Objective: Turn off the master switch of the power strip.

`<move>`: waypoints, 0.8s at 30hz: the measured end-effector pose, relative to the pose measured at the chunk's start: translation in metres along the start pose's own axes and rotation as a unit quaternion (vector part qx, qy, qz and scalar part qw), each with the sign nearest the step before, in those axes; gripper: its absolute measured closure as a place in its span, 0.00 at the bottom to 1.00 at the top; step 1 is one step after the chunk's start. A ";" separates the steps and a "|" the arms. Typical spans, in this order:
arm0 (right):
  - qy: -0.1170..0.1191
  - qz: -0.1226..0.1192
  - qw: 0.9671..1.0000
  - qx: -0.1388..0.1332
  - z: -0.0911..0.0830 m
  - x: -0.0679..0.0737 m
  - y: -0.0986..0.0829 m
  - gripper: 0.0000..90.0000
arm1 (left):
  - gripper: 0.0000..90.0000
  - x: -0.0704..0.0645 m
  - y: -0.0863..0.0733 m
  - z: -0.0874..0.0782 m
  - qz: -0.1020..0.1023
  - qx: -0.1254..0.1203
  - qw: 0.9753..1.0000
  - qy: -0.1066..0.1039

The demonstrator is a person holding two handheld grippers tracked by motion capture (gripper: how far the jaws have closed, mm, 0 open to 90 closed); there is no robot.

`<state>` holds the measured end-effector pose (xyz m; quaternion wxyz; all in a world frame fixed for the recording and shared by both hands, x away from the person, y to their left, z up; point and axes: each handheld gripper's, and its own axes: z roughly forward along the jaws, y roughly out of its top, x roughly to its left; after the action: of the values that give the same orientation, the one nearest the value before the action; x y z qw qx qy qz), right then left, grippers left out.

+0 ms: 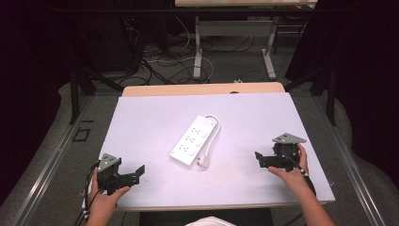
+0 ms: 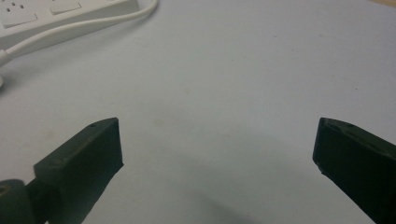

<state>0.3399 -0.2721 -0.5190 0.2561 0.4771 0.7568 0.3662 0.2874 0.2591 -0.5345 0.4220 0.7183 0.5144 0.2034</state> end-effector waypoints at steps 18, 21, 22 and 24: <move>0.034 -0.034 0.999 0.001 0.007 0.018 0.034 0.08 | 0.02 0.001 -0.001 -0.003 0.001 -0.004 1.000 0.004; 0.033 -0.046 0.998 0.003 0.008 0.023 0.041 0.11 | 0.02 0.000 0.000 -0.003 0.001 -0.004 1.000 0.003; 0.029 -0.049 0.998 0.004 0.008 0.024 0.043 0.12 | 0.02 0.000 0.000 -0.003 0.002 -0.004 1.000 0.003; 0.029 -0.059 0.998 0.004 0.008 0.027 0.048 0.14 | 0.02 0.000 0.000 -0.003 0.003 -0.004 1.000 0.003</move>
<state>0.3599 -0.2316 -0.4865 0.2531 0.4219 0.7920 0.3616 0.2849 0.2601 -0.5330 0.4224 0.7178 0.5125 0.2090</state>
